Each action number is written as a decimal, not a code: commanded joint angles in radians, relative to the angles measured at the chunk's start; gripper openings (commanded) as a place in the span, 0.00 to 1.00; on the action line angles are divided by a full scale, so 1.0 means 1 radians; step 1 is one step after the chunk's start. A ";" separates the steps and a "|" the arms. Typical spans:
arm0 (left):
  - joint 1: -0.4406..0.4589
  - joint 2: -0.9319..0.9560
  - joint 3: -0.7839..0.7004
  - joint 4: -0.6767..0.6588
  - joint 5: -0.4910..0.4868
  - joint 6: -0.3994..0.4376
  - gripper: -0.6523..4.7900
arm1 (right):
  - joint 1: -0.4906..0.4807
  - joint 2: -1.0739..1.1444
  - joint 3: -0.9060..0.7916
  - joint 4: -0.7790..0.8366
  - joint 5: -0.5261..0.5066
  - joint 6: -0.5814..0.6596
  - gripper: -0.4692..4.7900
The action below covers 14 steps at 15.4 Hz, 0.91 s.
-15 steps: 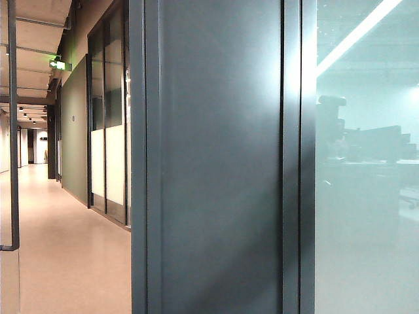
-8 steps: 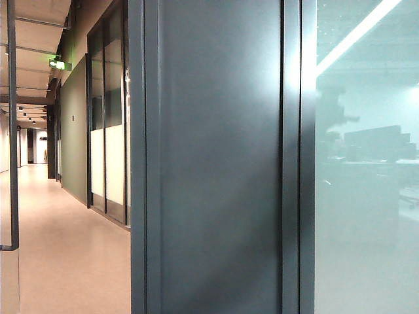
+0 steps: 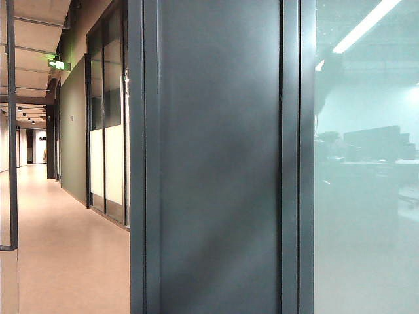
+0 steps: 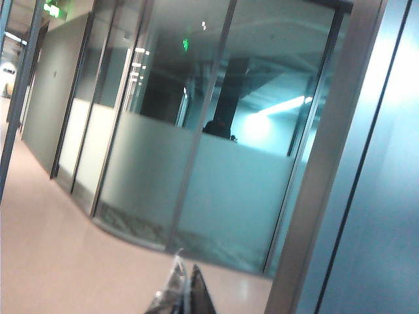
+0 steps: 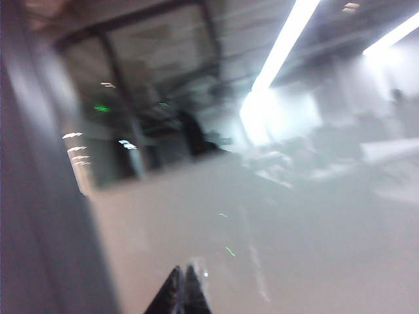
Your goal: Raise the arm to find the leftmost switch on the wall and turn on the lights.
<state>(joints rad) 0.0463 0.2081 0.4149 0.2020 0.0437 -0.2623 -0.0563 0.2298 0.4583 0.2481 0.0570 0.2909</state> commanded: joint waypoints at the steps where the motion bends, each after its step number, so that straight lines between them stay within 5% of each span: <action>1: -0.001 0.189 0.200 0.017 0.032 0.004 0.11 | 0.000 0.203 0.219 0.011 -0.083 -0.034 0.09; 10: -0.001 0.691 0.791 0.015 0.137 0.053 0.11 | 0.000 0.716 0.893 -0.011 -0.178 -0.033 0.09; 14: -0.007 0.826 0.934 0.017 0.208 0.010 0.11 | 0.002 0.899 1.131 -0.131 -0.686 0.020 0.09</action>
<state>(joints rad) 0.0448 1.0218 1.3296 0.2054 0.2424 -0.2260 -0.0555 1.0996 1.5612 0.1455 -0.4900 0.2691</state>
